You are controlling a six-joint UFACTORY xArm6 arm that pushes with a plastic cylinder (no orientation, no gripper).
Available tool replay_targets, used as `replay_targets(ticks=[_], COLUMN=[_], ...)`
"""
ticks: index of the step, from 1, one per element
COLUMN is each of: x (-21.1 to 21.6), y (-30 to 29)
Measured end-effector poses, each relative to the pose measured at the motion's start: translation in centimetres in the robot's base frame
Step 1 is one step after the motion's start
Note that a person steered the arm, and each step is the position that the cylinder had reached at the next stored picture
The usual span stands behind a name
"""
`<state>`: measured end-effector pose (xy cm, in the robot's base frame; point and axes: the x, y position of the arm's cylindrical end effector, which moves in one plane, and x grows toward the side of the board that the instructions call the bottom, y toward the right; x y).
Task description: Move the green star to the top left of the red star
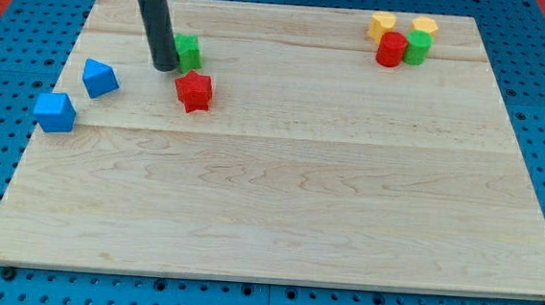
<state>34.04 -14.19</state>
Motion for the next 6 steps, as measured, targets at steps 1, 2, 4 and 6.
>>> replay_targets(ticks=[1, 2, 4, 6], x=[0.8, -1.0, -2.8, -4.5], y=[1.9, 4.1, -1.8, 4.3])
